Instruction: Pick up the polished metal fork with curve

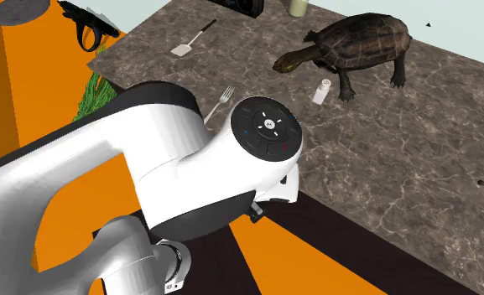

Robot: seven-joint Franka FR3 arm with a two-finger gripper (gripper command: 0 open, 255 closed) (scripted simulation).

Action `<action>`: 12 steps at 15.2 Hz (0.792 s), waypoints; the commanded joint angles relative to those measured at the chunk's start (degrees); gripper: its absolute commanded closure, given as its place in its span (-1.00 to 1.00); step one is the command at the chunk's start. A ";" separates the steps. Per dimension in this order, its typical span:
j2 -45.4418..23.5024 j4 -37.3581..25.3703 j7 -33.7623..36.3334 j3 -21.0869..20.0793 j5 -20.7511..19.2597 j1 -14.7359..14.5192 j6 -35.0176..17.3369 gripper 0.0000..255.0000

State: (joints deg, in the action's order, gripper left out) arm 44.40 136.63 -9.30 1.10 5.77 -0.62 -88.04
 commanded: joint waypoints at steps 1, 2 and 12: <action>0.00 0.00 0.00 0.00 0.00 0.00 0.00 -1.00; -0.60 0.13 1.03 -1.22 0.78 -0.53 -1.09 -1.00; -10.36 -2.22 11.13 -13.31 6.37 -5.04 -12.23 -1.00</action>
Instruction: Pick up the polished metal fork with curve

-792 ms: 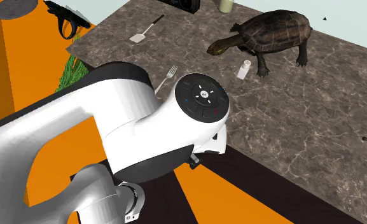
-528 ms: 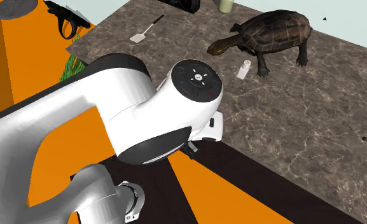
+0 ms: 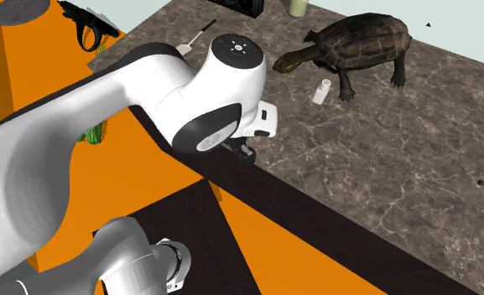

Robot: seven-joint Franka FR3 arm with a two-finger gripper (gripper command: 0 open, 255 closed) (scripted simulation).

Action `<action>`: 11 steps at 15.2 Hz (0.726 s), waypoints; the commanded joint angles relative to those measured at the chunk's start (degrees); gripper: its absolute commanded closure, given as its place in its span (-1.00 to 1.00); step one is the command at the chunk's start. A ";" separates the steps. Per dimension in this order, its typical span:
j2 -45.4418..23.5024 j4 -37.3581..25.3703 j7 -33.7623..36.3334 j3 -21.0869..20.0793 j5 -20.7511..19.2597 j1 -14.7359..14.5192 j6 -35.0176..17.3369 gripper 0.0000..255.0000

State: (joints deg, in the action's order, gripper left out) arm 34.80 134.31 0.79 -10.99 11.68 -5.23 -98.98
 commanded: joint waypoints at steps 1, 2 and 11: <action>-2.07 -0.50 2.07 -2.40 0.71 -0.77 -2.37 -1.00; -3.44 -1.16 3.11 -3.59 0.88 -1.07 -3.44 -1.00; -18.01 -10.07 13.63 -14.15 -1.54 -2.62 -11.86 -1.00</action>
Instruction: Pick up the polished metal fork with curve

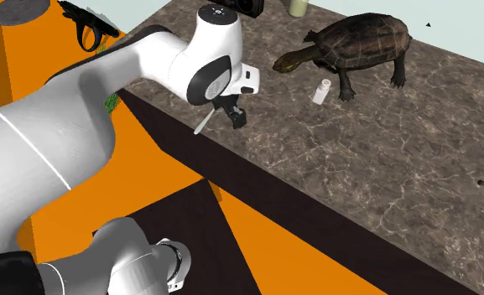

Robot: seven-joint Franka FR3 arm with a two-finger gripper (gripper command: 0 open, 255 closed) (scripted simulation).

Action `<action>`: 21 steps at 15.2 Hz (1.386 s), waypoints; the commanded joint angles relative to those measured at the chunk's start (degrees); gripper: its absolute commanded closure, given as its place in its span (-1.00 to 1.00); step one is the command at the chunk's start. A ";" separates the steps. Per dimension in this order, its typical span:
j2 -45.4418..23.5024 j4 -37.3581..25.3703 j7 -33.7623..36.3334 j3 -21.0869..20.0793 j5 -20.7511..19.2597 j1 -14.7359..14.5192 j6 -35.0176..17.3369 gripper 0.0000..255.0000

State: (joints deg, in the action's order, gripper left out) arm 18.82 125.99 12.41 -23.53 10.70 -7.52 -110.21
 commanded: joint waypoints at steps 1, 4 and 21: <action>-3.92 -3.06 3.38 -2.73 -1.37 -0.45 -1.38 -1.00; -9.92 -7.40 7.79 -5.93 -4.61 -0.93 -3.25 -1.00; -23.02 -12.15 16.91 -9.94 -13.81 -3.36 -10.29 1.00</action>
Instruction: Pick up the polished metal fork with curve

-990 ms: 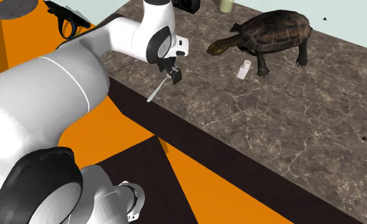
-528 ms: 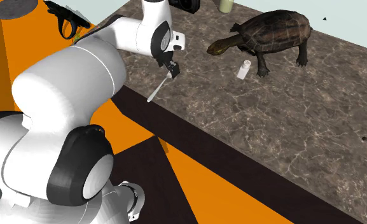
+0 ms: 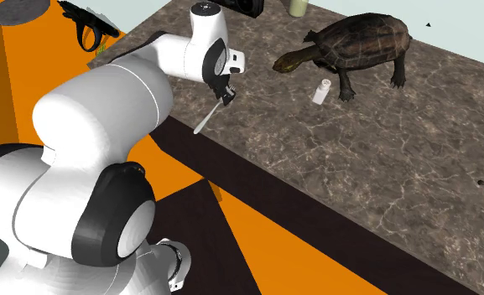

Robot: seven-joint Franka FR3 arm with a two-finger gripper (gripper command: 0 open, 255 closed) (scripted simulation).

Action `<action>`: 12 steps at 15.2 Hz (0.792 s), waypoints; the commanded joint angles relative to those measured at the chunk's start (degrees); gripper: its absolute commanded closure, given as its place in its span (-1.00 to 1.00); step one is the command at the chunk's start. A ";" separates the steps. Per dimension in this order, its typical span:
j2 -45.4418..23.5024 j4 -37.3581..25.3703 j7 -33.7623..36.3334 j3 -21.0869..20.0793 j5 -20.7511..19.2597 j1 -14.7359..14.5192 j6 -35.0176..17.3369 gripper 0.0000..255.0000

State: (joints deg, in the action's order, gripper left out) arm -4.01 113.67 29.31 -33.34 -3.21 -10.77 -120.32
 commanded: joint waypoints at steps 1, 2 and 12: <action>-0.21 0.15 0.02 -0.13 0.08 -0.12 -0.19 1.00; -0.20 0.17 0.08 -0.16 0.08 -0.15 -0.20 1.00; 0.87 -1.86 -0.53 -0.13 0.83 0.01 2.71 1.00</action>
State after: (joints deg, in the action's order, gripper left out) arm -3.35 112.32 28.88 -33.44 -2.54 -10.77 -118.33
